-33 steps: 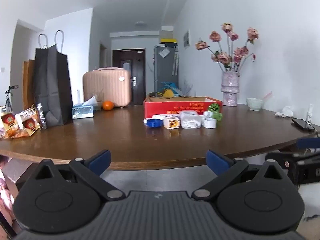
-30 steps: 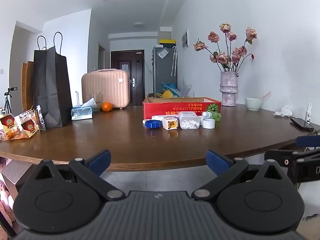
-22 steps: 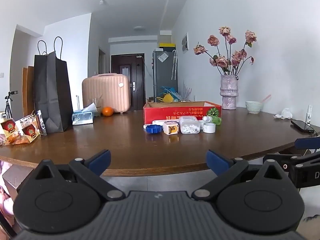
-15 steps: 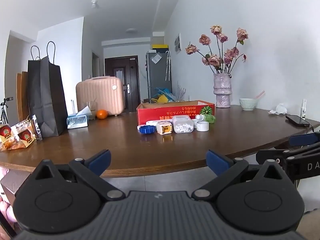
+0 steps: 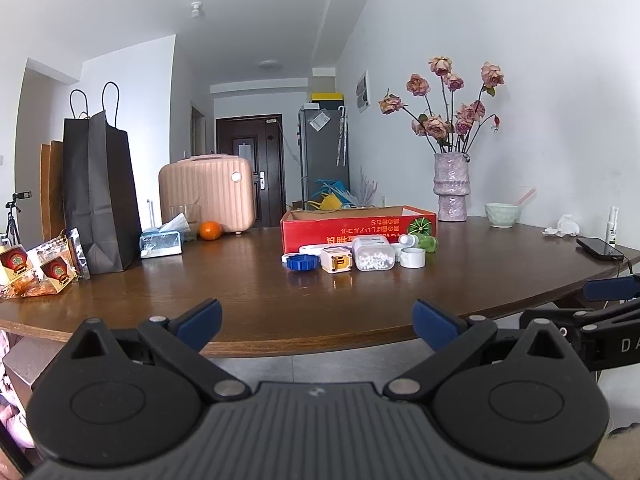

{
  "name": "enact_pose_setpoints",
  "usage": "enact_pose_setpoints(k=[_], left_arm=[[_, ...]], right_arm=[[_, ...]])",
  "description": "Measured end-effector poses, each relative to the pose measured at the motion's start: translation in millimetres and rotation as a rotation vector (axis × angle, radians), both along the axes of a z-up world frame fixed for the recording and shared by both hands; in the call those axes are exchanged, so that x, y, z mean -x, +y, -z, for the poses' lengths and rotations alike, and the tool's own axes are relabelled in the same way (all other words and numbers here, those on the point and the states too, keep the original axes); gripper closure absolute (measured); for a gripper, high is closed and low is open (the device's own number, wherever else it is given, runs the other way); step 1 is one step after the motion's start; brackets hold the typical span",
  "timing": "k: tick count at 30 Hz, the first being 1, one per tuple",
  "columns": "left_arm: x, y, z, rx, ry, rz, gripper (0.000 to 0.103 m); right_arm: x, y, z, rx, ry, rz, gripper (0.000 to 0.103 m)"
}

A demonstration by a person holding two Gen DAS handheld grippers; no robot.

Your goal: Organize rigid objects

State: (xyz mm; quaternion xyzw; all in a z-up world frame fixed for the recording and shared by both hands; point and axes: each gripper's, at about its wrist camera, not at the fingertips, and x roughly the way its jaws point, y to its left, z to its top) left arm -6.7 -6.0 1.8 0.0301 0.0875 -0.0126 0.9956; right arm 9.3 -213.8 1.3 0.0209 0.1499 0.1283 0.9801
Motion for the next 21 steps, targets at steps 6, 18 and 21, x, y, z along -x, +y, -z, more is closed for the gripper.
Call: enact_pose_setpoints(k=[6, 18, 21], left_arm=[[-0.7, 0.5, 0.2, 0.004, 0.007, -0.003, 0.0], [-1.0, 0.4, 0.2, 0.006, 0.013, -0.01, 0.0], [-0.5, 0.5, 0.8, 0.006, 0.013, -0.01, 0.0]], right_arm=[[-1.7, -0.9, 0.2, -0.007, 0.006, 0.005, 0.0], [-1.0, -1.2, 3.3, -0.013, 0.006, -0.005, 0.0], [-0.8, -0.7, 4.0, -0.013, 0.01, -0.004, 0.0]])
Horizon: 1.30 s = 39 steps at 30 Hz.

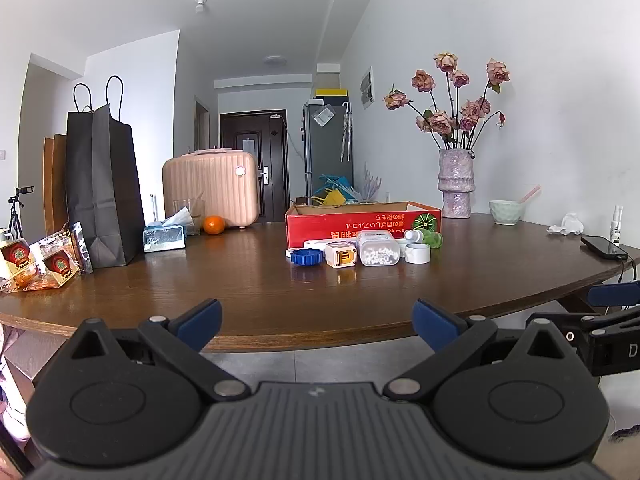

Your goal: Organize rigid objects

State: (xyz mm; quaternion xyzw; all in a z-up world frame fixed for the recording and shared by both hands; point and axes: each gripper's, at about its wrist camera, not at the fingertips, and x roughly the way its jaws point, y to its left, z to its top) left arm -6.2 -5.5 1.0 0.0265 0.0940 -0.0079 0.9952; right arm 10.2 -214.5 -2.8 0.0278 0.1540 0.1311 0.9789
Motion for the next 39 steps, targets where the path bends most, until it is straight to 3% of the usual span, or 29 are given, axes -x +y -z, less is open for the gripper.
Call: enact_pose_setpoints(k=[30, 36, 39], left_arm=[[-3, 1, 0, -0.005, 0.007, 0.005, 0.0], [-35, 16, 1, 0.055, 0.004, -0.032, 0.0], [-52, 22, 3, 0.035, 0.005, -0.051, 0.0]], right_arm=[[-2, -3, 1, -0.02, 0.014, 0.011, 0.0], [-23, -9, -4, -0.03, -0.01, 0.049, 0.0], [-40, -11, -6, -0.033, -0.032, 0.072, 0.0]])
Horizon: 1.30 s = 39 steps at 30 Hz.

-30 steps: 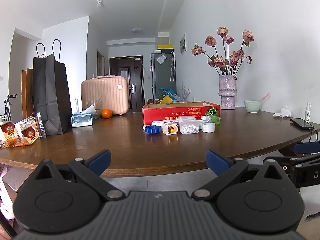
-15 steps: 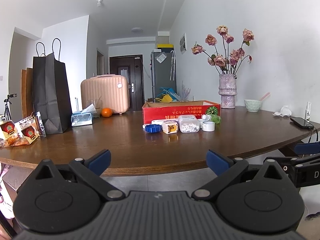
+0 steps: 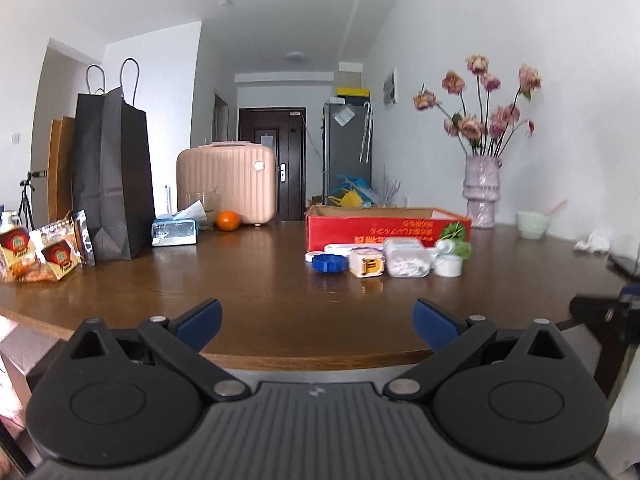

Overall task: Organize rigid objects
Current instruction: 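Reach the left tool to the blue bottle cap and grasp it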

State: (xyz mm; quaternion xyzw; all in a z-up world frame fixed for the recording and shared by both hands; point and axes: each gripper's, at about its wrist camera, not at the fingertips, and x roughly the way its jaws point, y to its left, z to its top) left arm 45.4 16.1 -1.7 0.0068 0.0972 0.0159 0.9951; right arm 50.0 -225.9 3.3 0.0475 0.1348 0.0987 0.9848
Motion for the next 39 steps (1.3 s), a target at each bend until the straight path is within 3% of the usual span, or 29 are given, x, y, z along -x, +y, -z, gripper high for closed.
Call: enact_pose_setpoints(k=[4, 10, 21, 25, 32, 34, 37, 39], left_arm=[[-16, 3, -1, -0.032, 0.002, 0.001, 0.0], [-44, 1, -8, -0.087, -0.072, -0.022, 0.0], [-113, 2, 1, -0.082, 0.008, -0.001, 0.0], [-149, 10, -2, -0.049, 0.127, -0.031, 0.0], [-222, 25, -11, -0.03, 0.324, 0.059, 0.0], [-244, 28, -15, -0.021, 0.333, 0.087, 0.0], [-270, 24, -16, -0.053, 0.343, 0.128, 0.001], [-288, 22, -12, -0.073, 0.365, 0.143, 0.006]], right_arm=[[-20, -2, -2, 0.022, -0.022, 0.017, 0.0], [-48, 0, -10, 0.058, -0.073, 0.027, 0.0], [-117, 13, -12, 0.15, -0.066, -0.009, 0.0], [-154, 14, -11, 0.14, 0.004, -0.024, 0.0], [-222, 7, -7, 0.073, 0.204, -0.047, 0.0], [-244, 7, -5, 0.065, 0.25, -0.067, 0.0], [-262, 0, 0, -0.031, 0.246, -0.09, 0.0], [-274, -4, 0, -0.04, 0.287, -0.119, 0.0]])
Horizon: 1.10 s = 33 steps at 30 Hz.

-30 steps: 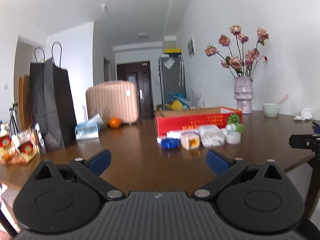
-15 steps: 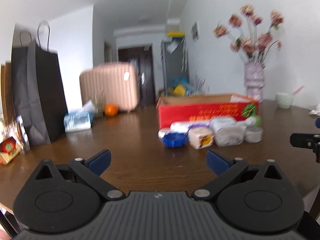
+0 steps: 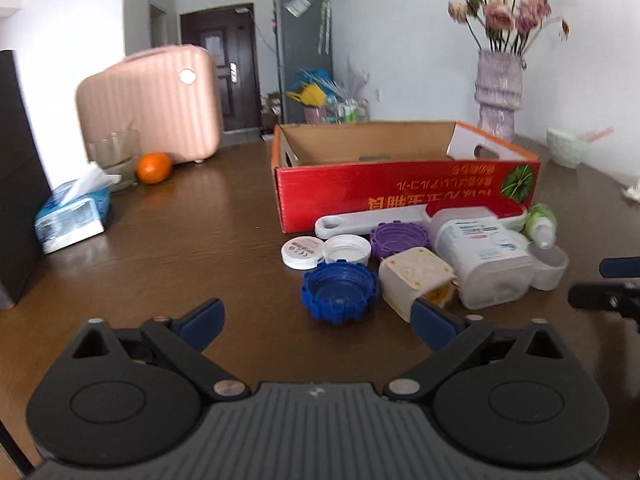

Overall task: Organize rigid objects
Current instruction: 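Reach the left tool to the blue bottle cap and grasp it, then lift the blue cap with the left tool while the right tool grasps the white tape roll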

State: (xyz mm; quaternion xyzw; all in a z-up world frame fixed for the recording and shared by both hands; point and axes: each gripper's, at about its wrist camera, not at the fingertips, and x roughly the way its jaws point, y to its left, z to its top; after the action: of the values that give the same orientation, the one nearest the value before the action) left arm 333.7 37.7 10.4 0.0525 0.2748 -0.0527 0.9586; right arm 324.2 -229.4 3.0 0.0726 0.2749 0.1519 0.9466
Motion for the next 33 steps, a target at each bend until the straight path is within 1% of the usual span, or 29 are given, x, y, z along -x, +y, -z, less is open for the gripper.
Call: enact_pose_setpoints(k=[2, 3, 5, 7, 8, 10, 11, 12, 13, 14, 15, 16, 18, 20, 23, 30, 33], left_arm=[[-12, 0, 5, -0.019, 0.019, 0.019, 0.009], [-17, 0, 8, -0.03, 0.025, 0.039, 0.01], [-26, -1, 12, -0.044, 0.042, 0.063, 0.013], [-36, 2, 17, -0.025, 0.086, 0.084, 0.022], [-41, 3, 20, -0.007, 0.109, 0.1, 0.024], [-49, 7, 21, 0.04, 0.126, 0.111, 0.025], [-51, 8, 20, 0.041, 0.118, 0.113, 0.026], [-54, 8, 21, 0.041, 0.114, 0.114, 0.033], [-55, 8, 21, 0.046, 0.116, 0.113, 0.037], [-55, 8, 21, 0.049, 0.11, 0.117, 0.042], [-54, 7, 20, 0.047, 0.105, 0.127, 0.049], [-52, 6, 20, 0.042, 0.099, 0.133, 0.049], [-48, 3, 18, 0.028, 0.078, 0.14, 0.049], [-41, 1, 14, 0.01, 0.054, 0.123, 0.049], [-25, 4, 5, 0.013, 0.026, 0.101, 0.049], [27, 3, -16, -0.003, -0.027, 0.076, 0.049], [51, 1, -25, -0.001, -0.057, 0.077, 0.049]], right_arm=[[-16, 1, 2, 0.044, 0.082, -0.048, 0.0], [-23, 3, 2, 0.071, 0.106, -0.058, 0.0], [-31, 6, 1, 0.111, 0.091, -0.07, 0.0], [-41, 9, -1, 0.156, 0.083, -0.072, 0.0], [-46, 10, -3, 0.174, 0.089, -0.072, 0.001], [-56, 12, -5, 0.193, 0.095, -0.054, 0.015], [-62, 13, -5, 0.198, 0.111, -0.063, 0.025], [-66, 14, -5, 0.192, 0.116, -0.081, 0.03], [-68, 14, -5, 0.185, 0.117, -0.097, 0.033], [-69, 15, -5, 0.182, 0.111, -0.107, 0.042], [-70, 15, -4, 0.174, 0.106, -0.12, 0.053], [-70, 16, -4, 0.164, 0.104, -0.134, 0.058], [-68, 19, -4, 0.181, 0.086, -0.138, 0.06], [-63, 19, -4, 0.194, 0.077, -0.135, 0.06], [-50, 16, -7, 0.213, 0.077, -0.139, 0.061], [-6, -5, -16, 0.244, 0.082, -0.129, 0.061], [15, -10, -17, 0.275, 0.077, -0.133, 0.061]])
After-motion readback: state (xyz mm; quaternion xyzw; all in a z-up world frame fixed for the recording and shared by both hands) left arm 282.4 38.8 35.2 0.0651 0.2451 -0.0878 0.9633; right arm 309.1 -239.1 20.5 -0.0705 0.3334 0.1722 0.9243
